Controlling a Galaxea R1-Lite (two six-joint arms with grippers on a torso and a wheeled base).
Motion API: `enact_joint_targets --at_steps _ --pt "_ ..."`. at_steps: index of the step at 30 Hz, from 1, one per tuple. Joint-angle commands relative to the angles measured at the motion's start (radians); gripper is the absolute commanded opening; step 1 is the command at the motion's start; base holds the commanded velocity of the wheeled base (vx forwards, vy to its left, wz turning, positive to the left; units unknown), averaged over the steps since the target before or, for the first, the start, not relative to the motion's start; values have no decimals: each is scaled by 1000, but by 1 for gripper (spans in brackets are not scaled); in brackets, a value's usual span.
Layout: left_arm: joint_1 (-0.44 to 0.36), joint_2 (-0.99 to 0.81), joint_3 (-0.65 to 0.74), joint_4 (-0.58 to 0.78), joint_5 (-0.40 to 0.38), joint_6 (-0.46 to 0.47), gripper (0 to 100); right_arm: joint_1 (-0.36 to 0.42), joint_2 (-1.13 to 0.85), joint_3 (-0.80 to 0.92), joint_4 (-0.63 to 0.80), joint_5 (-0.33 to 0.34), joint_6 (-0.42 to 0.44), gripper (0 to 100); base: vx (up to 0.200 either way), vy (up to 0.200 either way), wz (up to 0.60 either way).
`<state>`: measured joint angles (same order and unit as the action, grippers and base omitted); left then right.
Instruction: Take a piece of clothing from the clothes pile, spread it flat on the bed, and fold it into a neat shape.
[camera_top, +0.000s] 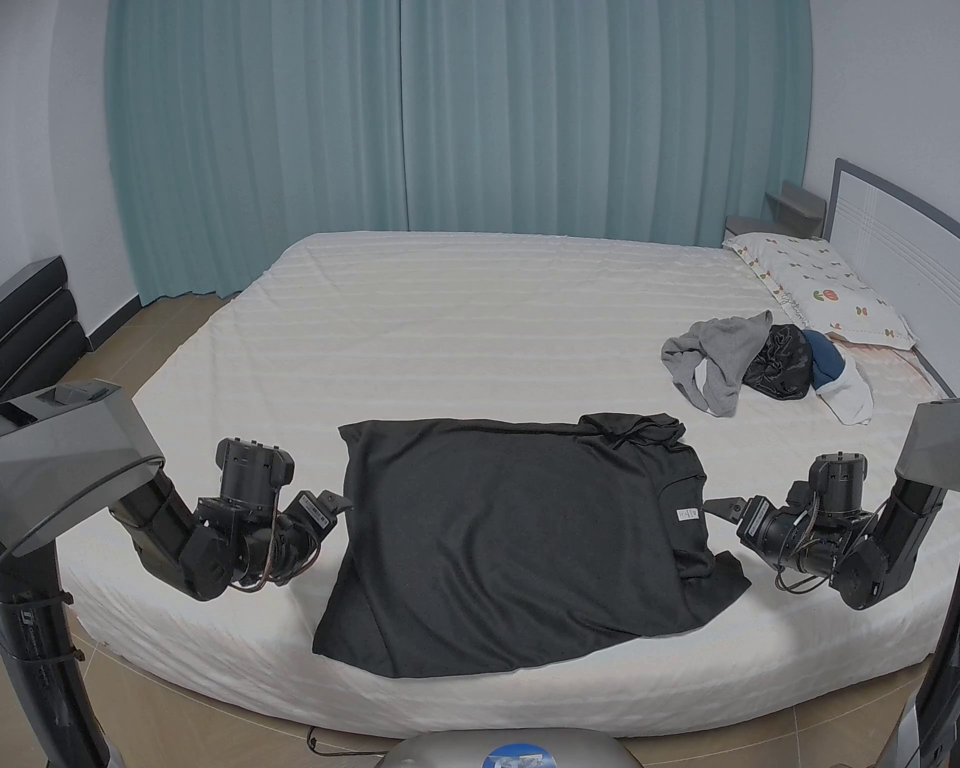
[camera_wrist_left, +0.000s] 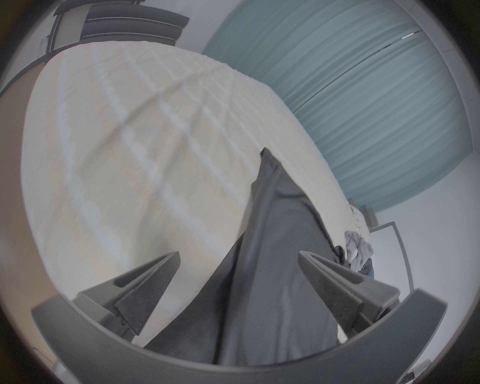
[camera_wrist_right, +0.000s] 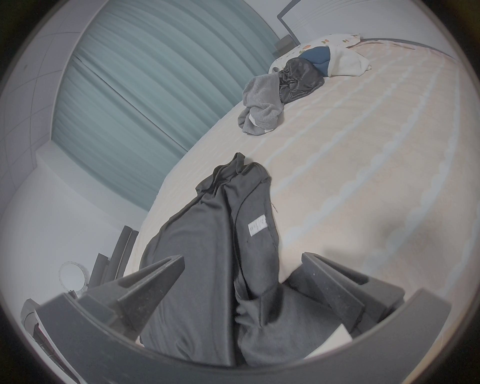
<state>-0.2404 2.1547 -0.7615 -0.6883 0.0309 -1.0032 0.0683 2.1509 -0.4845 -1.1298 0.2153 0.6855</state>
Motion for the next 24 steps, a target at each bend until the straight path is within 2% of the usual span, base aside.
enact_joint_targets --at_steps 1,9,13,18,23,24 --pt "-23 -13 77 -7 0 -2 100 1 -22 40 -13 -1 -6 100 -200 0 0" --pt "-97 17 152 -4 24 6 100 1 -14 46 -13 1 -4 100 0 0 0" --pt "-137 22 169 0 69 9 100 1 -19 47 -13 3 -4 100 0 0 0" --pt "-142 53 171 -5 118 46 100 2 -20 52 -13 4 -6 100 0 0 0" --pt "-142 54 168 -7 121 48 100 2 -19 52 -13 6 -6 100 0 0 0" --pt "-142 51 171 -7 121 48 0 4 -19 53 -13 6 -6 100 0 0 0"
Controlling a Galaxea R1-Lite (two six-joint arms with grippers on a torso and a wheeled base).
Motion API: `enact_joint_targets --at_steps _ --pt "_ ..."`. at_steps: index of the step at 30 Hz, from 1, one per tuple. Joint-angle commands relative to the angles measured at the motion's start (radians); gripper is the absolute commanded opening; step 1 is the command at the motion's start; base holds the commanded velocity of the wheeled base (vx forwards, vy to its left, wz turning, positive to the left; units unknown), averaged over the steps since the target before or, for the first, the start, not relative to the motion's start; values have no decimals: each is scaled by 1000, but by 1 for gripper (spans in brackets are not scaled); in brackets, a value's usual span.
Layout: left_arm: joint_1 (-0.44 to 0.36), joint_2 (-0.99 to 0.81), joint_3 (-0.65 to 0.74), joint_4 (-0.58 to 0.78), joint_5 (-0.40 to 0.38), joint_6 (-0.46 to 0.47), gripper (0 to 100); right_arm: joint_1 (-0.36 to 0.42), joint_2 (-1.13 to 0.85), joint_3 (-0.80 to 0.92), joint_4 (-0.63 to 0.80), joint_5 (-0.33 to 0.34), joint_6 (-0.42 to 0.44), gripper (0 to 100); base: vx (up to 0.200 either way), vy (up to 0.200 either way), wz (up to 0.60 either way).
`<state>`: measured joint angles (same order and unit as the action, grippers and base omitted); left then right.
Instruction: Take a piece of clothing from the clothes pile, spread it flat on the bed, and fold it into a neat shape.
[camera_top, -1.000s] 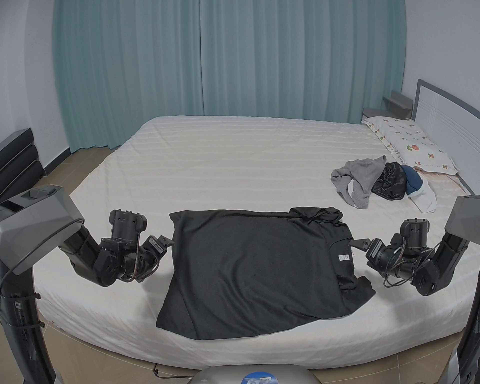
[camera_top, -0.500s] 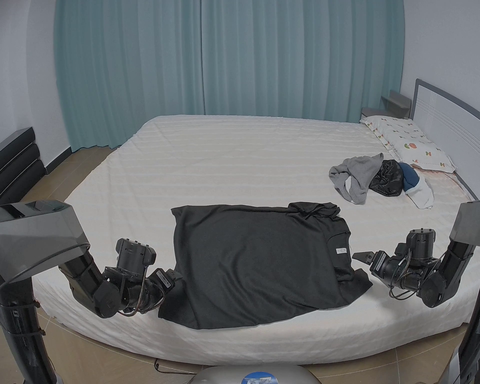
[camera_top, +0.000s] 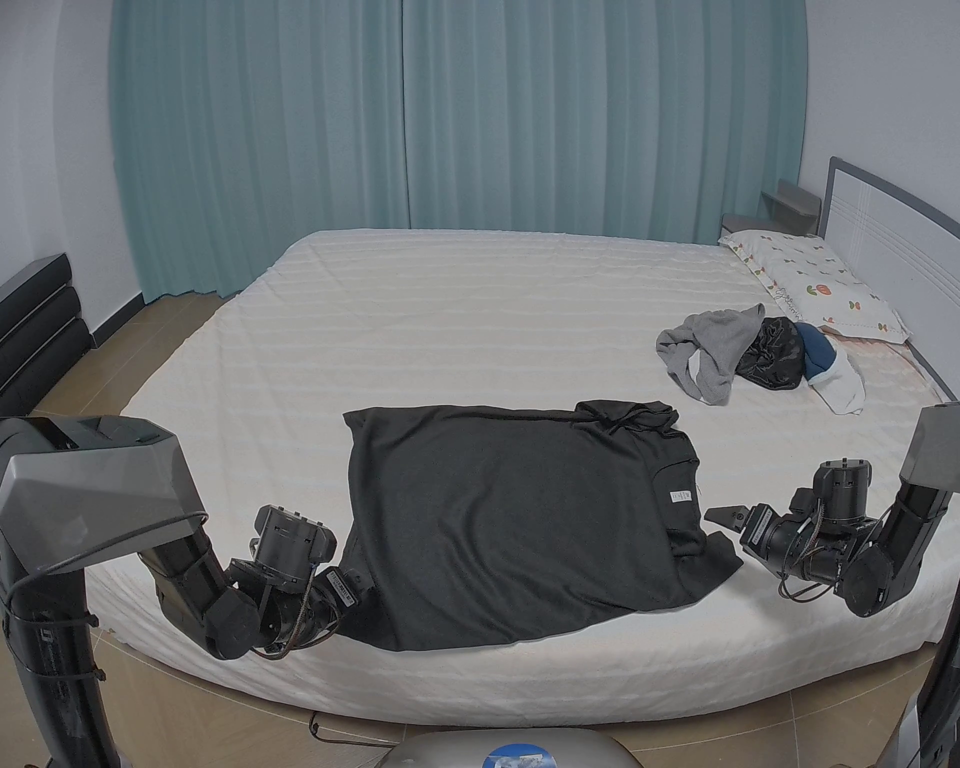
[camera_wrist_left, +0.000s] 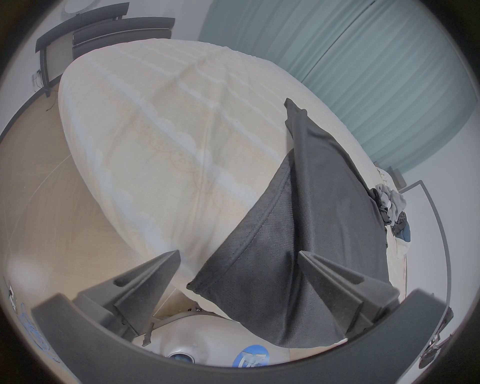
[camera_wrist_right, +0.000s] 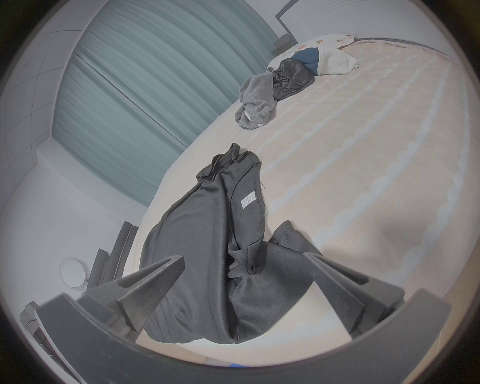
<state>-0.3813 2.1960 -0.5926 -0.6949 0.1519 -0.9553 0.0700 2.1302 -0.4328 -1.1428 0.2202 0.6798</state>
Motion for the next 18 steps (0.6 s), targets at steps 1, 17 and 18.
enact_joint_targets --at_steps 1,17,18 --pt "-1 7 2 0 1 0 0 4 2 2 0 1 0 100 0 0 0" --pt "13 -177 20 92 6 26 0 44 47 -60 8 5 4 100 0 0 0" --pt "18 -183 19 95 6 26 0 47 47 -67 12 5 4 100 0 0 0"
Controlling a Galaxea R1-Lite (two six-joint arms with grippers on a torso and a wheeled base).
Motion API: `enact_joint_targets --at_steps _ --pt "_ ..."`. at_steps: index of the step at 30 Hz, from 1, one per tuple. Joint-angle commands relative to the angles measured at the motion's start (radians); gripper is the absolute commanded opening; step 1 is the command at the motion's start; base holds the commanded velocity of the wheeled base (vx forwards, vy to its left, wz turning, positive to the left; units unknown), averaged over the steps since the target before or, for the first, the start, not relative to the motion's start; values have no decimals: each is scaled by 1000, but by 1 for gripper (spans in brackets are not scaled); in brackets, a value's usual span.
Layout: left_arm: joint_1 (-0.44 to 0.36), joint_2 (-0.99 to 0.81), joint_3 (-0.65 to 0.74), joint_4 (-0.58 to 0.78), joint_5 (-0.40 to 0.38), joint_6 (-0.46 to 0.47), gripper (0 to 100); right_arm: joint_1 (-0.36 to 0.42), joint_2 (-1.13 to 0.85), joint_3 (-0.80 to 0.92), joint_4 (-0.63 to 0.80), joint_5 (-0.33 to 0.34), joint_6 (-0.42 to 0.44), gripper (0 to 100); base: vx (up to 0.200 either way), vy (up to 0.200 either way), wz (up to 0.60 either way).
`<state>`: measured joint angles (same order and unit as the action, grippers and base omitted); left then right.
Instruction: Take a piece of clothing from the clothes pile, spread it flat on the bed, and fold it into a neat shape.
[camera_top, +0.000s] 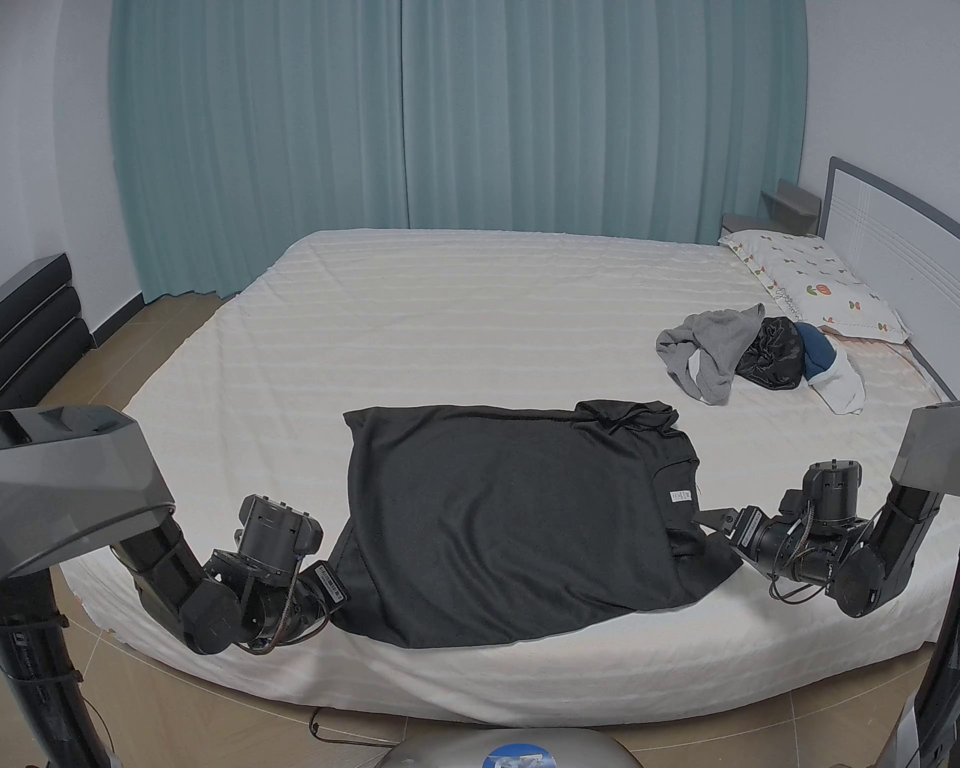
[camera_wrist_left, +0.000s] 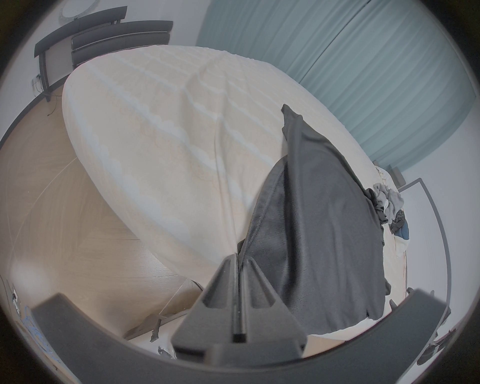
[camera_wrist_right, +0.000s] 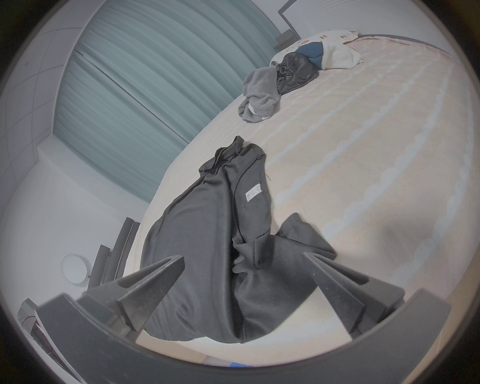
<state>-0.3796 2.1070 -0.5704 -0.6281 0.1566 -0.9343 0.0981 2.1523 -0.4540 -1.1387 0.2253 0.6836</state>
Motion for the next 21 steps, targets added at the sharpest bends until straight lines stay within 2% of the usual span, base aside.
enact_joint_targets --at_steps 1,7,9,12,17,20,21 --pt "31 -116 -6 39 3 9 0 26 29 -78 17 0 1 100 0 0 0" --pt "73 -206 4 87 1 74 0 51 66 -201 125 -1 -3 100 0 0 0" --pt "73 -219 6 97 1 75 0 51 70 -218 146 -1 -3 100 0 0 0" --pt "68 -245 -2 139 1 77 0 58 101 -295 251 -3 -3 100 0 0 0" --pt "70 -245 -2 148 1 78 0 58 115 -344 301 -6 -3 100 0 0 0" --pt "74 -248 -3 148 1 81 0 58 146 -440 427 -7 -3 100 0 0 0" --pt "74 -249 -2 148 1 84 0 57 156 -457 447 -9 -4 0 0 0 0"
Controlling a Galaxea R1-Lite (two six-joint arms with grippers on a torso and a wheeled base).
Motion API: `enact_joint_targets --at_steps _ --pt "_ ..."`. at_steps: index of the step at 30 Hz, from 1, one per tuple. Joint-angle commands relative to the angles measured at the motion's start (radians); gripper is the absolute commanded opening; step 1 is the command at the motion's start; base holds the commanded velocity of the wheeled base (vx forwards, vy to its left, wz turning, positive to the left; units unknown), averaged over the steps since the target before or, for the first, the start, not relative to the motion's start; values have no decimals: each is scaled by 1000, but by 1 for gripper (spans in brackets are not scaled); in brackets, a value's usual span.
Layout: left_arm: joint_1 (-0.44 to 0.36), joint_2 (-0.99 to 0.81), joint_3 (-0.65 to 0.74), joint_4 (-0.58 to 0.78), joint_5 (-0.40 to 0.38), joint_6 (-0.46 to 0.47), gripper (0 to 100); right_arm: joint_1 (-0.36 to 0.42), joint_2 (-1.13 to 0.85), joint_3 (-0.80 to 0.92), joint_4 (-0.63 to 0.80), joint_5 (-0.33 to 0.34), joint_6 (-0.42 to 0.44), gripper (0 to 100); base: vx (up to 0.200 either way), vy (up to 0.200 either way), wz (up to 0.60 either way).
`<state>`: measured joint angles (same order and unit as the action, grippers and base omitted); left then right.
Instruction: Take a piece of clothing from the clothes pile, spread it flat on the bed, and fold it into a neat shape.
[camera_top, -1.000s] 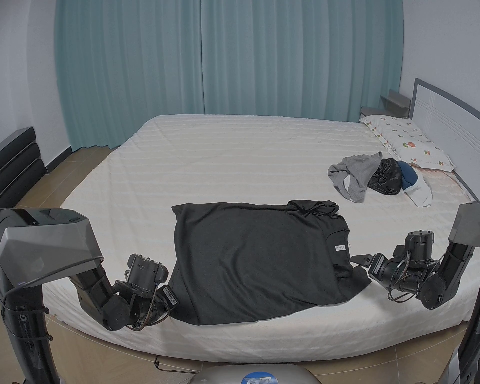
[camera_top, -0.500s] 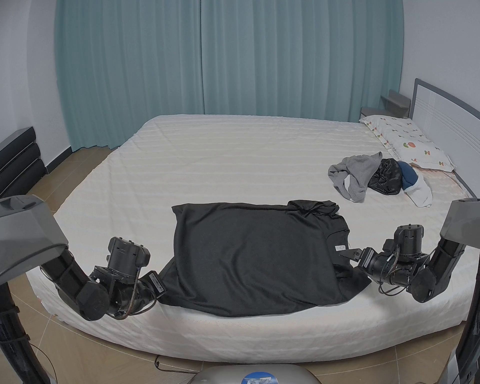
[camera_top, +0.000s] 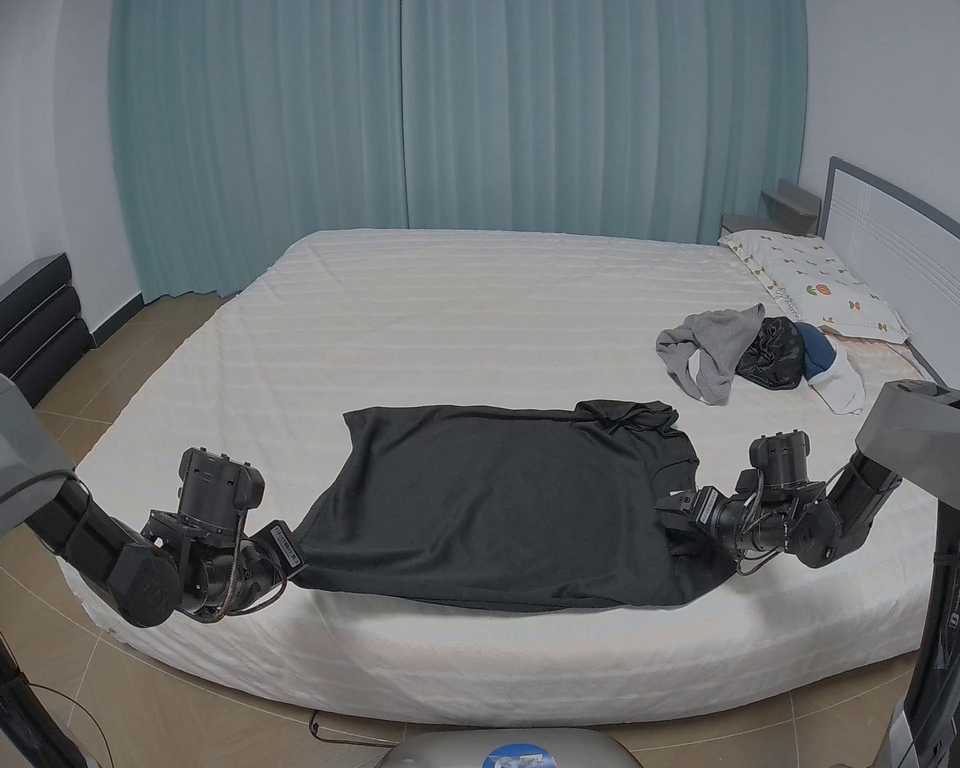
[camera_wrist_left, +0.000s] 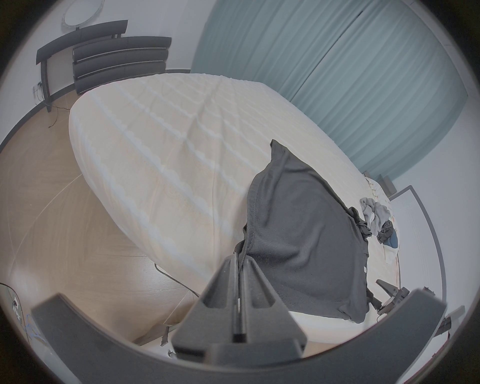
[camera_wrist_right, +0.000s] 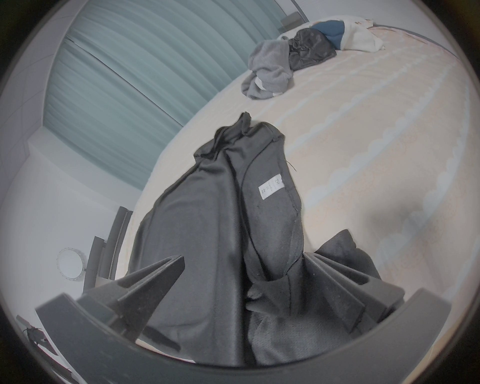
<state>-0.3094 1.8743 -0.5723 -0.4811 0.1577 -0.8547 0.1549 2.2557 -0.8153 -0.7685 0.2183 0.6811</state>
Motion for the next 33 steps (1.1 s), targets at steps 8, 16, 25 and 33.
enact_joint_targets --at_steps 8,16,25,33 --pt "30 -18 -6 -1 0 20 0 -21 90 -200 143 -10 0 0 0 0 0" --pt "70 -17 -21 -4 0 22 0 -41 117 -372 153 -88 9 0 0 0 0" --pt "90 -12 -24 -2 0 32 0 -41 179 -541 150 -149 9 0 0 0 0" --pt "88 -4 -23 -7 -1 39 0 -43 277 -587 141 -175 3 100 0 0 0"
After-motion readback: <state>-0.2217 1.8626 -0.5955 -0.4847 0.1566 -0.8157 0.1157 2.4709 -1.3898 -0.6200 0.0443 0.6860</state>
